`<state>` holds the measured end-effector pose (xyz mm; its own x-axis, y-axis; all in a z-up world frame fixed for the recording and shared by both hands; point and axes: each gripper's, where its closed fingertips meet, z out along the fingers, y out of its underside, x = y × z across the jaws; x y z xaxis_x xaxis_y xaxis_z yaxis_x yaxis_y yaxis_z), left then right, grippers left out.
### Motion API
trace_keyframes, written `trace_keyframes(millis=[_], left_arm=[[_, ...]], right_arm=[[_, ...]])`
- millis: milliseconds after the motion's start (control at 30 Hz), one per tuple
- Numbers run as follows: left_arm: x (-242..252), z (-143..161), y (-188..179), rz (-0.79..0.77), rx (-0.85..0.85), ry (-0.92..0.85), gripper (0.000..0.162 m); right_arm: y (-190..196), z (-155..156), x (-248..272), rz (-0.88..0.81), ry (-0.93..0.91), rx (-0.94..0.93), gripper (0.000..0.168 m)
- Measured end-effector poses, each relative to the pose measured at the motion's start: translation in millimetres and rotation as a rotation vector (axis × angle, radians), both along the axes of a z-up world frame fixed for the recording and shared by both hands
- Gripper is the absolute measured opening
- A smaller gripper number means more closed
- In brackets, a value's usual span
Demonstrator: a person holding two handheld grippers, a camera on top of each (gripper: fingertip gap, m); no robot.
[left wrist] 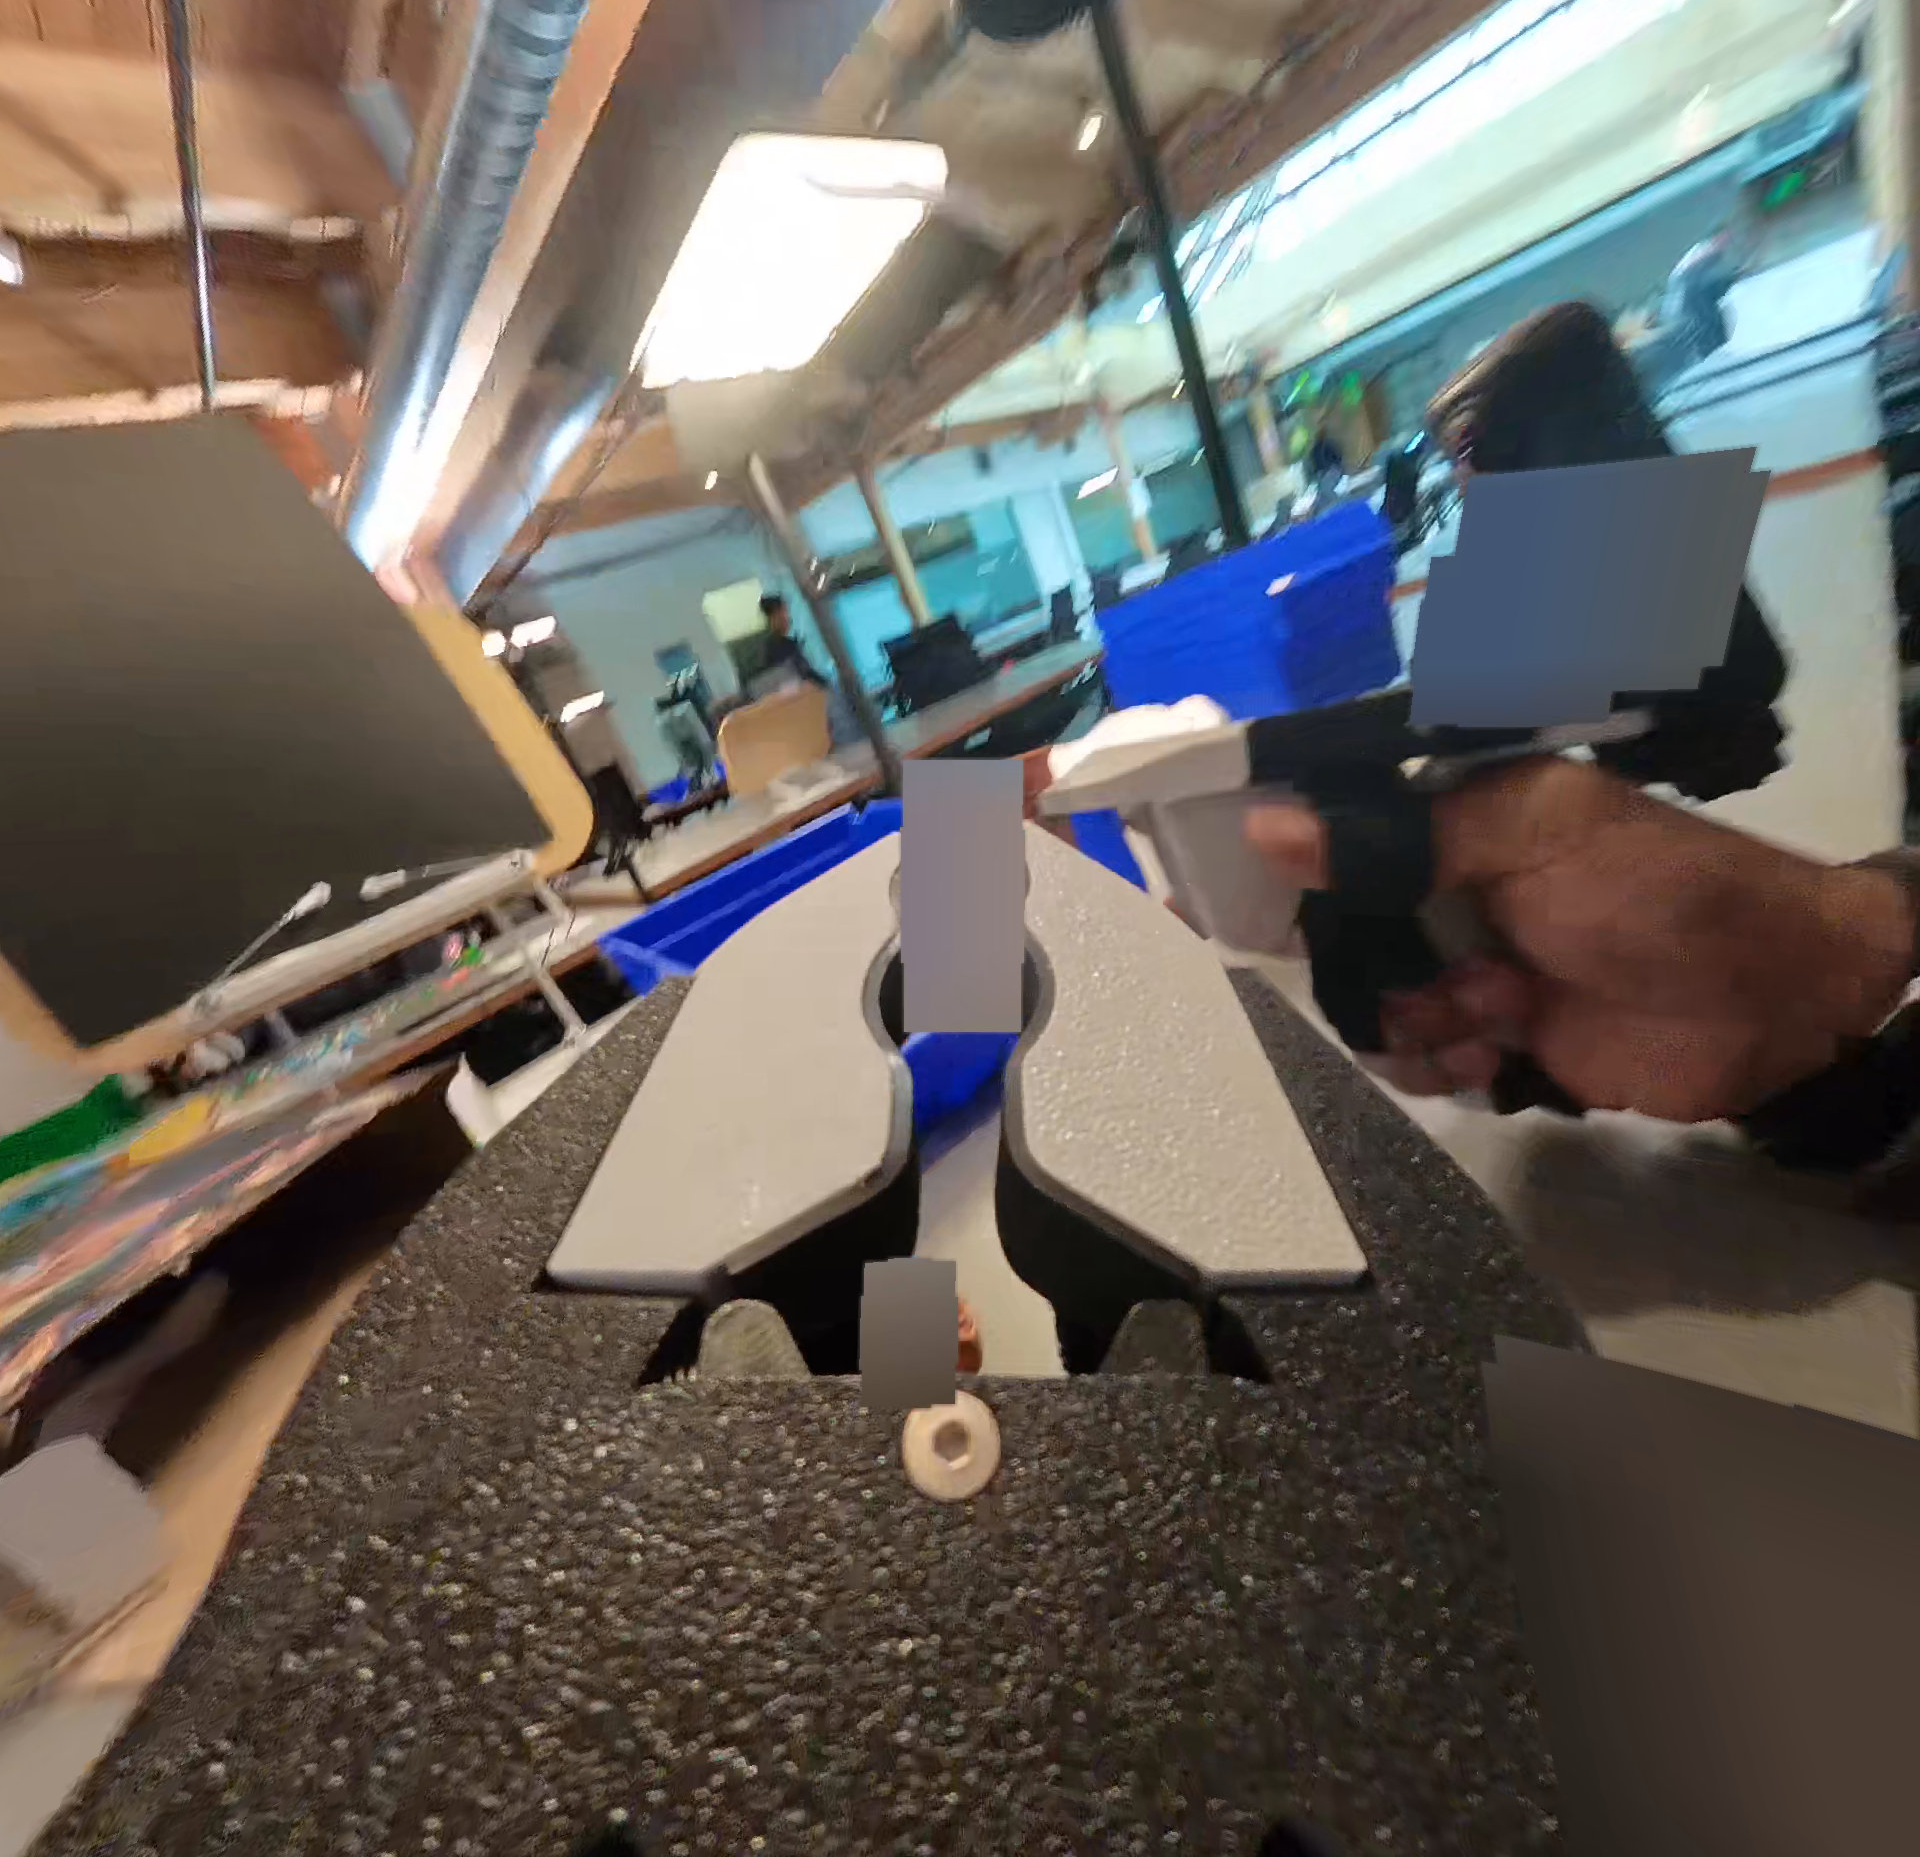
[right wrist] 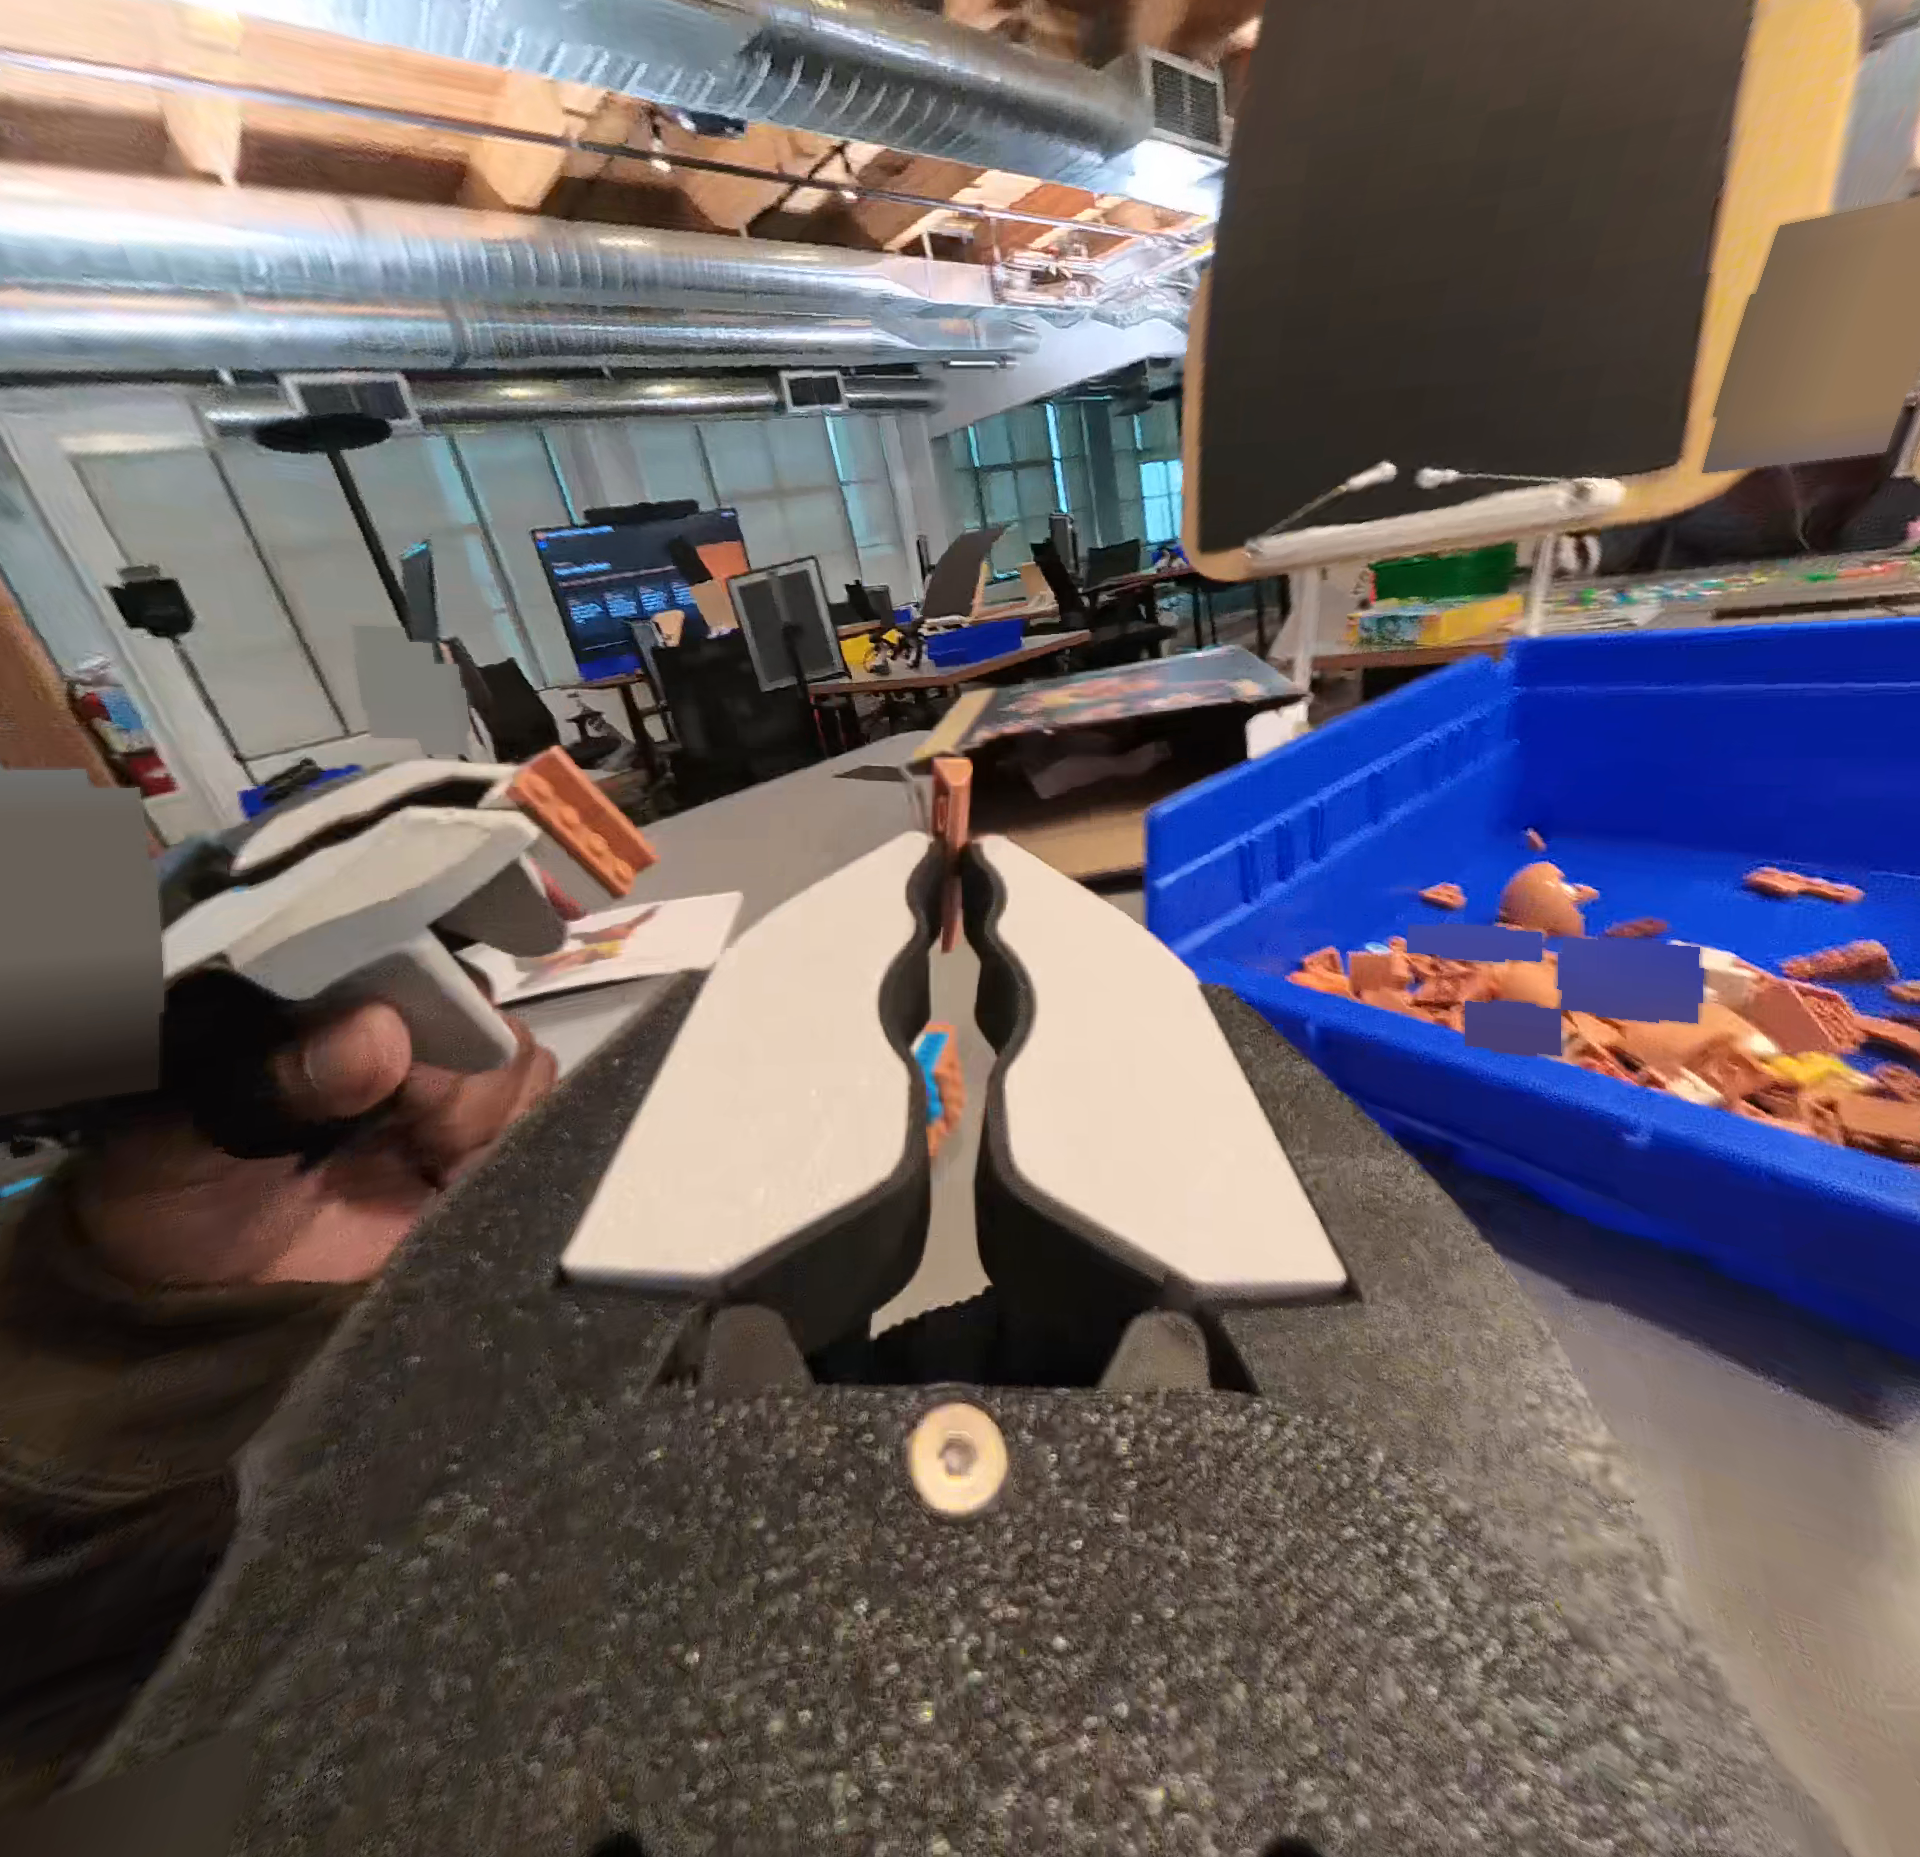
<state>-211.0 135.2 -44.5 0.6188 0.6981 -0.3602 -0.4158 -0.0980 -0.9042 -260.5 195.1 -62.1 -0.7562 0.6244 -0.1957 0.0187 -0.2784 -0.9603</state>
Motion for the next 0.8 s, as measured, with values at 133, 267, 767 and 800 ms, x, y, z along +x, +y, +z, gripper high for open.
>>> trace_keyframes(millis=[133, 267, 767, 800], left_arm=[[-11, -3, -5, -0.093, 0.124, -0.113, 0.011], [-10, -3, -7, -0.137, 0.165, -0.138, 0.011], [-17, -8, -10, -0.165, 0.215, -0.213, 0.011], [-18, -9, -12, -0.167, 0.225, -0.221, 0.011]], right_arm=[[2, 2, 2, -0.069, 0.095, 0.088, 0.002], [12, 22, 3, -0.434, 0.469, 0.458, 0.003], [47, 19, -101, -0.754, 0.333, 0.974, 0.023], [51, 13, -104, -0.739, 0.293, 0.947, 0.026]])
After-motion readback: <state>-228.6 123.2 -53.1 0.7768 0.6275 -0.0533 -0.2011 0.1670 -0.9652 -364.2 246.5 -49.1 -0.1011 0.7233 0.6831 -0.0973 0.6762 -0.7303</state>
